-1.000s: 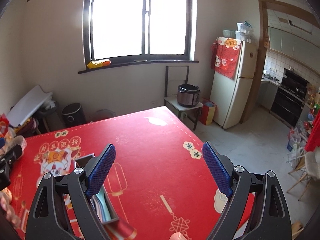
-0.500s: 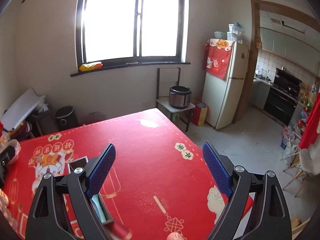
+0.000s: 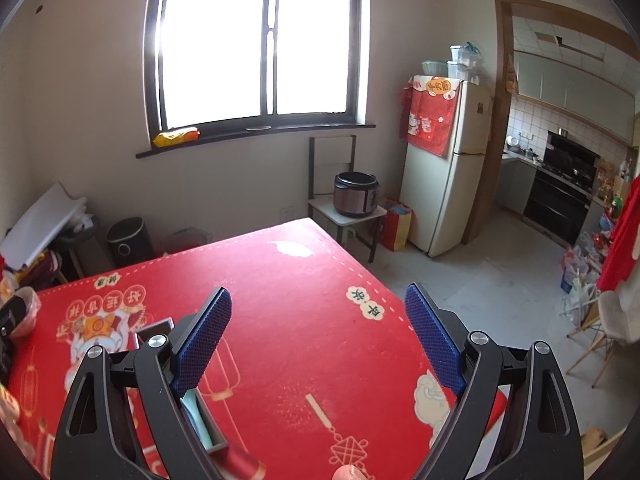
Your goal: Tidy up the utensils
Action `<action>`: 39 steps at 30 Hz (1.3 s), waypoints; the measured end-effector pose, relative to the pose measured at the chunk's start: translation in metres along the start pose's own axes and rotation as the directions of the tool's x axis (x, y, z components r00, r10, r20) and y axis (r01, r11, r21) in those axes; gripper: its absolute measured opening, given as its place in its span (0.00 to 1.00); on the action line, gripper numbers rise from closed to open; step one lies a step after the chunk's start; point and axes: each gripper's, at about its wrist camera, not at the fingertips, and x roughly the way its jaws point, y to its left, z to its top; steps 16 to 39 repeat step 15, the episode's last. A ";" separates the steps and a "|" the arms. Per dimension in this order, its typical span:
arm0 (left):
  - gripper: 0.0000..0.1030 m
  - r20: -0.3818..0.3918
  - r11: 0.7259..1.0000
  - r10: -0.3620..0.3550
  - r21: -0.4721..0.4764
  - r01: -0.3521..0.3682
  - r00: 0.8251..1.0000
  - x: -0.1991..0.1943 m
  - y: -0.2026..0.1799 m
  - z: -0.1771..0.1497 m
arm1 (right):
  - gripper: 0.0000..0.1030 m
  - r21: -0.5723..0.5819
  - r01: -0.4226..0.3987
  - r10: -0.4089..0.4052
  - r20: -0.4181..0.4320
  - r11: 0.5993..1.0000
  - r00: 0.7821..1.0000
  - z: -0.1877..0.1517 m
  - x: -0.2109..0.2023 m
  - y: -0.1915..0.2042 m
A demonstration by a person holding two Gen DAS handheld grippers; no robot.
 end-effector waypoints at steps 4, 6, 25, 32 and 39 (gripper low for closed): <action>0.94 0.001 1.000 -0.006 -0.001 0.006 1.000 0.000 -0.002 0.001 | 0.83 0.001 0.000 0.000 0.000 1.000 1.000 0.000 0.000 0.000; 0.94 -0.002 1.000 -0.007 -0.002 0.007 1.000 0.001 -0.003 0.001 | 0.83 0.005 -0.005 0.005 0.000 1.000 1.000 0.000 0.001 -0.001; 0.94 -0.013 1.000 -0.008 0.001 0.008 1.000 0.004 -0.004 0.000 | 0.83 0.012 -0.013 0.013 -0.022 1.000 1.000 -0.004 0.006 -0.003; 0.94 -0.013 1.000 -0.008 0.001 0.008 1.000 0.004 -0.004 0.000 | 0.83 0.012 -0.013 0.013 -0.022 1.000 1.000 -0.004 0.006 -0.003; 0.94 -0.013 1.000 -0.008 0.001 0.008 1.000 0.004 -0.004 0.000 | 0.83 0.012 -0.013 0.013 -0.022 1.000 1.000 -0.004 0.006 -0.003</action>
